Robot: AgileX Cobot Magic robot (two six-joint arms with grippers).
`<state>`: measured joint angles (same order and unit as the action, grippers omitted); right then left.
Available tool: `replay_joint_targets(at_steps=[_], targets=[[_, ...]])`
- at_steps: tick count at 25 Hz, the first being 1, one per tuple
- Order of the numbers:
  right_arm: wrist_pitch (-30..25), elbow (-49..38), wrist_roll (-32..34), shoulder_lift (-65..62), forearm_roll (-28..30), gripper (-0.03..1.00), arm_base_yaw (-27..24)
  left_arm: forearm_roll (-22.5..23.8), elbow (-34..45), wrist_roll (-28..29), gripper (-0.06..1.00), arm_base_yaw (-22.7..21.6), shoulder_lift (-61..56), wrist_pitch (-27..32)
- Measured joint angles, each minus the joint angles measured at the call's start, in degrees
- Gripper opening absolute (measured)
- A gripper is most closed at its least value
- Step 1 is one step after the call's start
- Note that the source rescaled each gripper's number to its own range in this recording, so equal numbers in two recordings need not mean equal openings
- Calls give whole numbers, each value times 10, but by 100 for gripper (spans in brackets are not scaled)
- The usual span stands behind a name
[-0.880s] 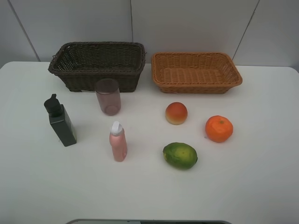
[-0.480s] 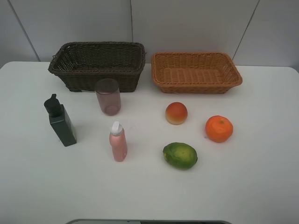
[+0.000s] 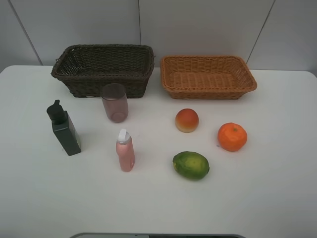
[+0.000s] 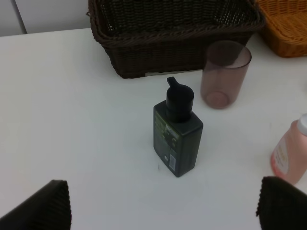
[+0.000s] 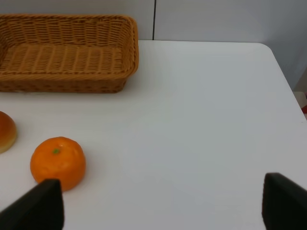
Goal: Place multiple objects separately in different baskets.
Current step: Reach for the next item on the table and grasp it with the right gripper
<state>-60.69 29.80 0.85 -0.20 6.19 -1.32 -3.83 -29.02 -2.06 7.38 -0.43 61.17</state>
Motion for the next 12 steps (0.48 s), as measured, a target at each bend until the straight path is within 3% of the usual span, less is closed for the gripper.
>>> replay_joint_targets(at_steps=[12], targets=[[0,0,0,0,0,65,0,0,0,0,100,0,0,0]])
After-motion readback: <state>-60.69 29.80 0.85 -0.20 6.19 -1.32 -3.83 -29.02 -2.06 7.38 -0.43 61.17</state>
